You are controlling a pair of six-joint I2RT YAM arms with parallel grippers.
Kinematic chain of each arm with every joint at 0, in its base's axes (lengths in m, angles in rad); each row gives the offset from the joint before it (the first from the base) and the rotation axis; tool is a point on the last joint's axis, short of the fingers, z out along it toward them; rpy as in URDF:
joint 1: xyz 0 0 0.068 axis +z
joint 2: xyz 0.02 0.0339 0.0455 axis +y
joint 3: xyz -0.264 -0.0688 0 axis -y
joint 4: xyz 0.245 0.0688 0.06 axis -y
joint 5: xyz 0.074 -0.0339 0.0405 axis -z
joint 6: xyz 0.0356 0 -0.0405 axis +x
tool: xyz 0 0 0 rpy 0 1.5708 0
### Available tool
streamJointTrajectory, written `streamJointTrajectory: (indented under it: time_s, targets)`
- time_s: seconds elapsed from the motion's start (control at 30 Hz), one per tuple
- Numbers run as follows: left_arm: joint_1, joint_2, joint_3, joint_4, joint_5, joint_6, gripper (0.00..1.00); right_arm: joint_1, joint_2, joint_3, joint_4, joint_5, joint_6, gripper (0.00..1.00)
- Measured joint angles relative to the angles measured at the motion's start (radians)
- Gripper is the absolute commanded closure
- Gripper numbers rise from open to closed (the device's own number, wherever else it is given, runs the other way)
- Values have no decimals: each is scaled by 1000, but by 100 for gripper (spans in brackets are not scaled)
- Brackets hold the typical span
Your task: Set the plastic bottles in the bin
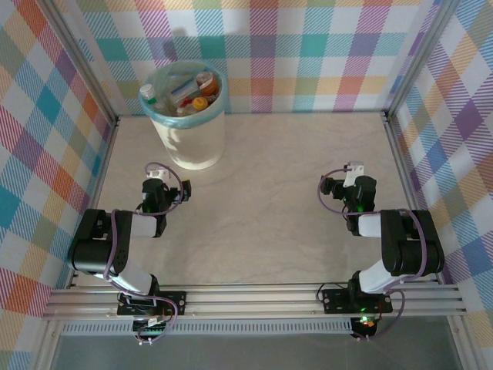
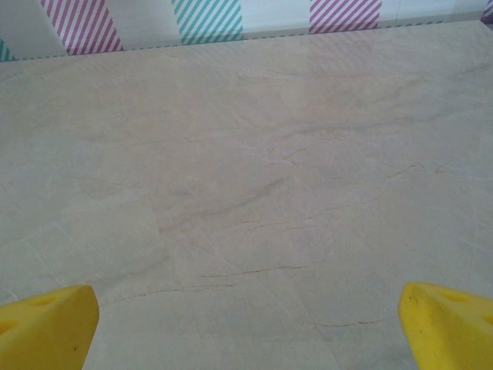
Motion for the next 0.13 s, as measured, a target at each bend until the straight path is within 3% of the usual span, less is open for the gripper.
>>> streamJointTrajectory:
  time_s: [0.13]
  targets:
    - [-1, 0, 0, 0, -2, 0, 0, 0, 0, 0, 0, 0, 0, 0]
